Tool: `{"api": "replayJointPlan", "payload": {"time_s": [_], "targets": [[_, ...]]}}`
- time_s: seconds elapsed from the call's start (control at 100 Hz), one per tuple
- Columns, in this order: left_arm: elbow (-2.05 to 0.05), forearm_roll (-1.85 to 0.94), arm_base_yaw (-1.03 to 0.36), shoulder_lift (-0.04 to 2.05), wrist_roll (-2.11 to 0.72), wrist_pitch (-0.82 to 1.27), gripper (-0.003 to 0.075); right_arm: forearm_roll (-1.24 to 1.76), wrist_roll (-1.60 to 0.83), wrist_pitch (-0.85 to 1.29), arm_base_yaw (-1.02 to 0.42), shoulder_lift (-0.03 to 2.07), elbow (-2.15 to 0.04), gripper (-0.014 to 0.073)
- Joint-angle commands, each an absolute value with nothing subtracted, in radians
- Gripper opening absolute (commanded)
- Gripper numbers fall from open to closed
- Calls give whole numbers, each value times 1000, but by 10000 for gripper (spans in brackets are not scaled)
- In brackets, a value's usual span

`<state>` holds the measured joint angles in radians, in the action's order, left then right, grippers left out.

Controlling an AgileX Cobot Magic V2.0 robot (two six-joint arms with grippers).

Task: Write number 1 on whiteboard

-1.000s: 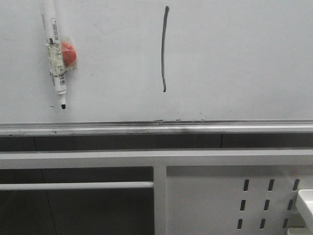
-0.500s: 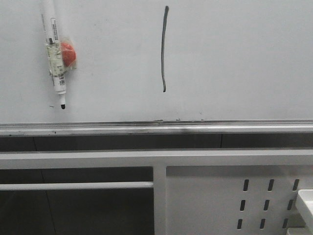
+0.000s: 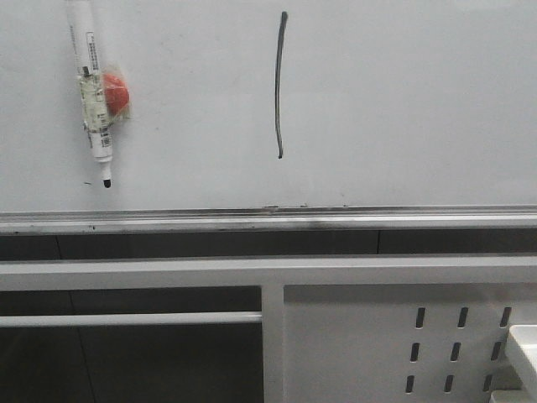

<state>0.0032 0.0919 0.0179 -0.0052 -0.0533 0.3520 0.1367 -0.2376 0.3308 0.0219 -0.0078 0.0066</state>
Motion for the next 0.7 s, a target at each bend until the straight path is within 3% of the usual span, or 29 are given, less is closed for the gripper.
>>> {"api": "replayJointPlan", "payload": {"time_s": [0.0, 0.17, 0.69], "targets": [[38, 94, 20, -28, -49, 310, -20, 138, -223, 310, 39, -31, 22, -69], [38, 94, 20, -28, -49, 310, -20, 49, -73, 306, 57, -31, 22, -69], [38, 94, 20, -28, -49, 310, -20, 47, -73, 306, 61, -31, 22, -69]]}}
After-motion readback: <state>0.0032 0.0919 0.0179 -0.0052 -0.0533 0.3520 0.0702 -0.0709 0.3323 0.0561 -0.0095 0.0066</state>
